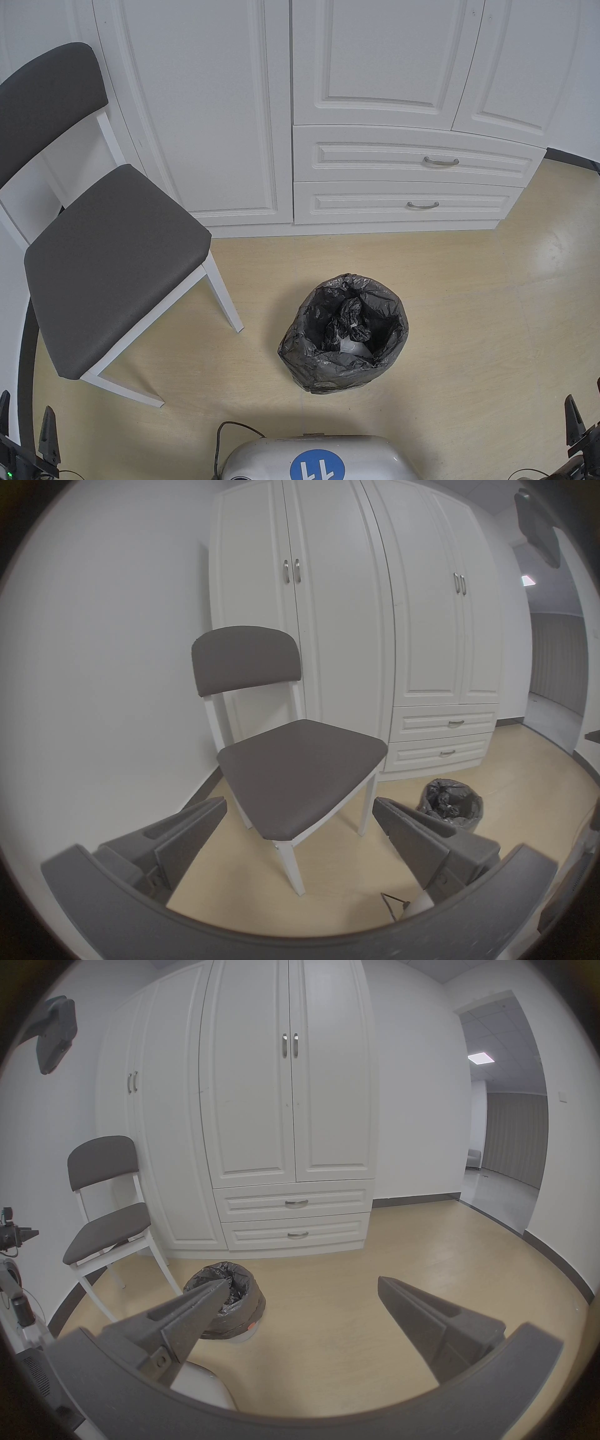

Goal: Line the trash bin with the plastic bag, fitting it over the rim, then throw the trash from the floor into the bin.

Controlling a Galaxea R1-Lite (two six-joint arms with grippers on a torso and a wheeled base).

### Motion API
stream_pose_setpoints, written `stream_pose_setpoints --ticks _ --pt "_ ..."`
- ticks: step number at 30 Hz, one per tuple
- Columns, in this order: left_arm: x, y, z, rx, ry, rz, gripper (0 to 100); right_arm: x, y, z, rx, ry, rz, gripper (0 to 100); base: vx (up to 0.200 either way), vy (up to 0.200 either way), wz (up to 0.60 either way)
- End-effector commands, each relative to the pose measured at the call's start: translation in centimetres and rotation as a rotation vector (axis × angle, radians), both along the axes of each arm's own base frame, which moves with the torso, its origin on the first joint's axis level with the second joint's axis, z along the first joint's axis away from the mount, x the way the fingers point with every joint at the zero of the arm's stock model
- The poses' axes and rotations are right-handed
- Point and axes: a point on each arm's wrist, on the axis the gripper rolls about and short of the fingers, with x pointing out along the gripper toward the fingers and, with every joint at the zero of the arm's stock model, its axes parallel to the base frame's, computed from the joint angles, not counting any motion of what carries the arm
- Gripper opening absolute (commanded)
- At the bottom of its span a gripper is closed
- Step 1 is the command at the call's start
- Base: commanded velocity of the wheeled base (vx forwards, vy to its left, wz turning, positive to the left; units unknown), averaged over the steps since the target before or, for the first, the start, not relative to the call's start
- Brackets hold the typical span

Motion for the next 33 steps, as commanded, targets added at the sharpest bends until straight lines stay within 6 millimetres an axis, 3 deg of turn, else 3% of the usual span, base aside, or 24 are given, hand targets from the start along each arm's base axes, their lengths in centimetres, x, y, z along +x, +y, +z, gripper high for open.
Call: stream_pose_setpoints --ticks 1,15,33 --pt "0.04 -0.04 -0.52 -0.007 0.004 -0.019 100 0.02 0.01 -0.52 -0.001 0.003 0.006 100 0.0 0.0 0.0" --pt "0.04 -0.35 -1.29 -0.02 0.08 -0.157 100 0.02 0.08 -0.72 -0.03 0.027 0.034 100 0.0 0.0 0.0" --pt "0.06 -0.35 -1.24 -0.017 0.079 -0.16 100 0.04 0.15 -1.25 -0.061 0.076 0.063 100 0.0 0.0 0.0"
